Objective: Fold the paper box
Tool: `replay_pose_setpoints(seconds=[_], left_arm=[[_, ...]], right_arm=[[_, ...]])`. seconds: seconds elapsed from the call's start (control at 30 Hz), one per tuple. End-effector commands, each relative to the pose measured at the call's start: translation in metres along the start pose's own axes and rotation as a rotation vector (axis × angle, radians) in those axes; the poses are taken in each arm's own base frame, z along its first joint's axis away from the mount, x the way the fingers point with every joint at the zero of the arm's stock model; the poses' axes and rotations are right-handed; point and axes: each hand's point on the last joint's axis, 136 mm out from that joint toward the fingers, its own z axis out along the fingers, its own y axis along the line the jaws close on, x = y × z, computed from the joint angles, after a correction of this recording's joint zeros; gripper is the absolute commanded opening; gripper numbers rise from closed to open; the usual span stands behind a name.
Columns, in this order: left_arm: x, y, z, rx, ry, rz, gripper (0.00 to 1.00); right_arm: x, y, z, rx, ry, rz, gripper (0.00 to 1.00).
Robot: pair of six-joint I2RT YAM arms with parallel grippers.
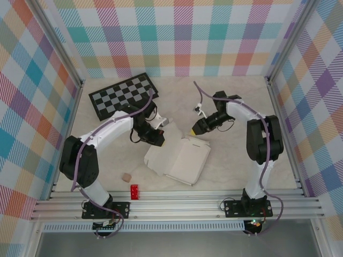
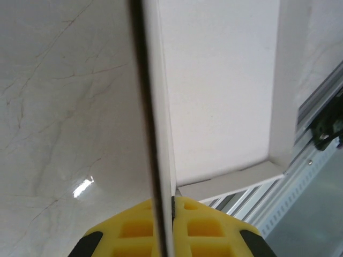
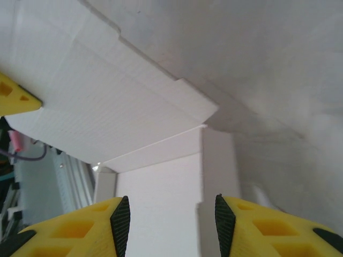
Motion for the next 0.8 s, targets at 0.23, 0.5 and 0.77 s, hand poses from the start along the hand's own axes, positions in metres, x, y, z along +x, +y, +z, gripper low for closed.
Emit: replay_pose_setpoints(seconds=[0.23, 0.5, 0.77], left_arm=[[0.001, -0.008, -0.016, -0.141, 0.039, 0.140, 0.00], [-0.013, -0.011, -0.029, -0.220, 0.024, 0.192, 0.00], [-0.024, -0.010, -0.026, -0.274, 0.044, 0.195, 0.00]], right_arm=[[0.010, -0.031, 0.001, 0.029, 0.017, 0.086, 0.48], [0.022, -0.023, 0.029, -0.012, 0.096, 0.092, 0.47], [0.026, -0.013, 0.046, -0.056, 0.130, 0.089, 0.47]])
